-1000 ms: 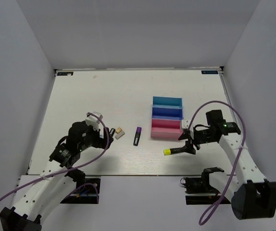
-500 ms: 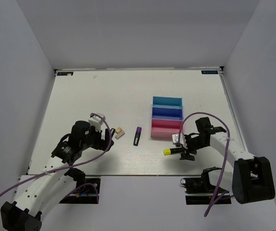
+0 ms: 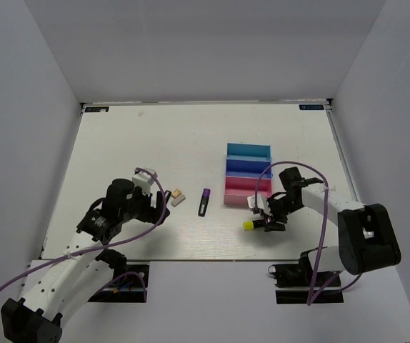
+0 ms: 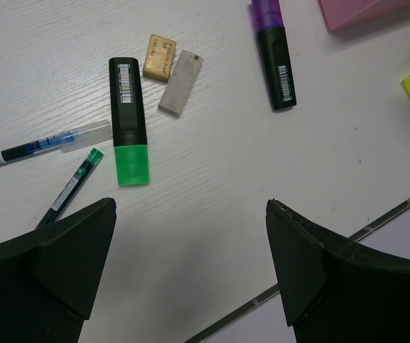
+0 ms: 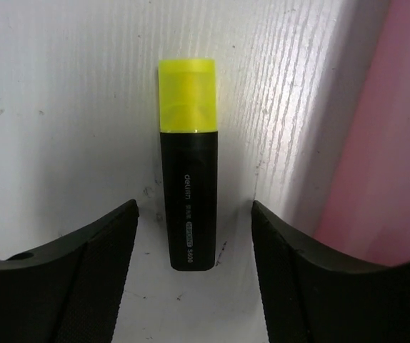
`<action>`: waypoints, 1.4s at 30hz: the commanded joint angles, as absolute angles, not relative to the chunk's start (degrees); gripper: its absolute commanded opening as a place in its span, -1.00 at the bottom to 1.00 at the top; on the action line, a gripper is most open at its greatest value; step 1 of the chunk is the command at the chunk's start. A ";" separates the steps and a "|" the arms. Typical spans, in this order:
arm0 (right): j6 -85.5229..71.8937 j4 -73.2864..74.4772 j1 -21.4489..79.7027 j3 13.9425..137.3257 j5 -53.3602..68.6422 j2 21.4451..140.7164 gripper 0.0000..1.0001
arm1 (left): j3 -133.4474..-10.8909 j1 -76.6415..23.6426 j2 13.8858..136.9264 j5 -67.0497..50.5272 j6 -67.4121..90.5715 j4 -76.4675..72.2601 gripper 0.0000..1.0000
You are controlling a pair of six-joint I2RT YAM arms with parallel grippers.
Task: Sort the stationery into containers
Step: Pick up the pen from the center of the board, then place the stationery in the storage box.
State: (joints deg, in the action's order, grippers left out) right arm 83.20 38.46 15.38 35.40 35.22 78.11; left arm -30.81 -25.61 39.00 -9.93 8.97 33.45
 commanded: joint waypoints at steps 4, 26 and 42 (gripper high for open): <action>84.64 38.15 18.98 32.35 27.87 78.49 0.12 | -32.70 -25.66 38.50 -10.90 8.35 33.75 0.92; 61.20 51.70 20.83 56.15 42.47 63.72 -1.00 | -32.69 -25.58 39.20 -10.81 8.26 33.84 0.92; 58.18 20.13 20.83 70.22 11.34 87.69 -1.00 | -32.70 -25.49 40.43 -10.64 7.91 34.28 0.92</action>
State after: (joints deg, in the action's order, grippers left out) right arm 56.47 26.20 20.71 66.22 15.88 85.41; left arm -30.83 -25.61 40.71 -9.98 8.73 33.50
